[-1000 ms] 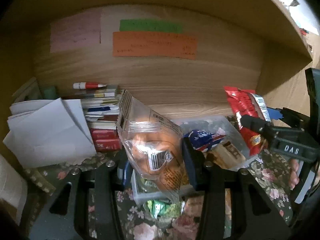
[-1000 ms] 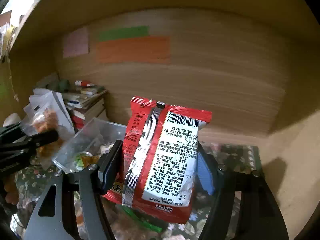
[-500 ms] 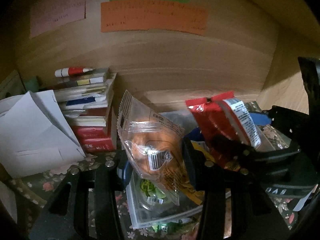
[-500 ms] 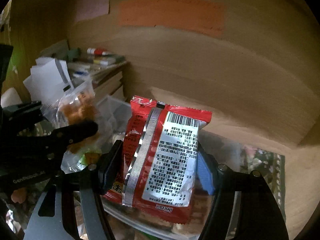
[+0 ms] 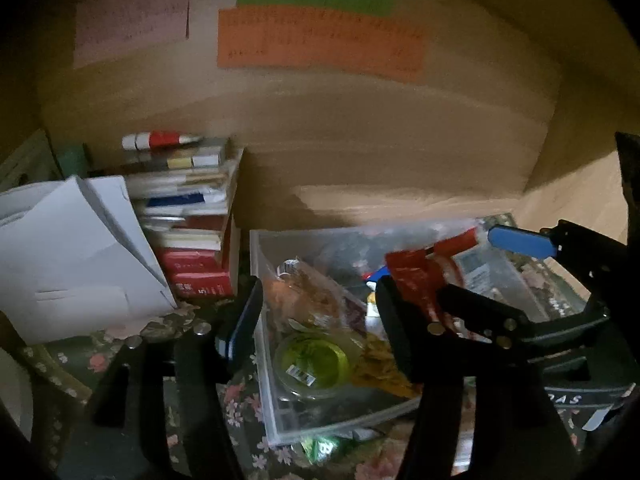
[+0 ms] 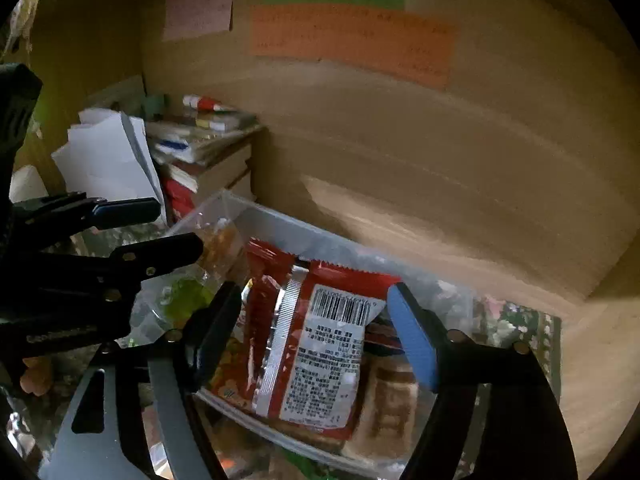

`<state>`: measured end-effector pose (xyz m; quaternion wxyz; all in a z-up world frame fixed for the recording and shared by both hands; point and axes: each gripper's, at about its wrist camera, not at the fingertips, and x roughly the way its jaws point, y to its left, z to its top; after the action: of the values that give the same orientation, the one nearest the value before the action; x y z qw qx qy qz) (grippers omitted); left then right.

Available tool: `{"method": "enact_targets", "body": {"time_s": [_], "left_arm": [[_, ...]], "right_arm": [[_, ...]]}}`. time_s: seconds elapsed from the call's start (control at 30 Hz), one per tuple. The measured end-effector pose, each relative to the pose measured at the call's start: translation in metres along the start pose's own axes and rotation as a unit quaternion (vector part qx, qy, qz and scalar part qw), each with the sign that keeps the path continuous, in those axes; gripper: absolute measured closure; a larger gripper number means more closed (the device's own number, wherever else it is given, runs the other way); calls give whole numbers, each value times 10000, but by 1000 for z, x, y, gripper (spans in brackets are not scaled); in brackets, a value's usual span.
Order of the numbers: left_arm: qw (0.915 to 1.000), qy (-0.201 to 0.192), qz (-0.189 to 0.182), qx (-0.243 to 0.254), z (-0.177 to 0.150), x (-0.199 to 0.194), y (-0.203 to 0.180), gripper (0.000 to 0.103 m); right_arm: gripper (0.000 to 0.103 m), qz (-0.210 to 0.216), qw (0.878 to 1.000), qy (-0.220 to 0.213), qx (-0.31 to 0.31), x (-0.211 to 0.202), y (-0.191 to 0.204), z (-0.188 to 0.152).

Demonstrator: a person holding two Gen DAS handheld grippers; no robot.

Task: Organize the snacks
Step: 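Release the roll bag and red packet into the clear box with both tools, then grasp the green-sealed bread bag with the right tool while the left tool grasps the long wafer bar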

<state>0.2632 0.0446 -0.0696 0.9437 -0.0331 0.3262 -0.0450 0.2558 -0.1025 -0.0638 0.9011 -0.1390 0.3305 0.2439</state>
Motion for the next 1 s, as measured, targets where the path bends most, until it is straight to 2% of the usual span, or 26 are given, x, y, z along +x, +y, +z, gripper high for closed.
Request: {"method": "enact_targets", "body": {"time_s": [0.23,0.47,0.67,0.83,1.0], "left_arm": [[9993,-334,-7,158,-5,-42,-9,32],[9994,-297,2,191,-32,-66,-7,22],[9999,68,51,100,-64,-56,0,21],[9989,477,22,-38,-93,-42,3,21],[9972,734,-8,-170,-116,-32,4,21]], "right_arm": [[27,0,9994,-314,177,-36,-5,-4],[23,-43,9980,-454,438,-68,-9,-31],[22,-43,9972,-192,725,-67,-9,-68],[22,152,9940,255,1051,-47,-7,-98],[22,171,9914,573,1160,-28,-2,-113]]}}
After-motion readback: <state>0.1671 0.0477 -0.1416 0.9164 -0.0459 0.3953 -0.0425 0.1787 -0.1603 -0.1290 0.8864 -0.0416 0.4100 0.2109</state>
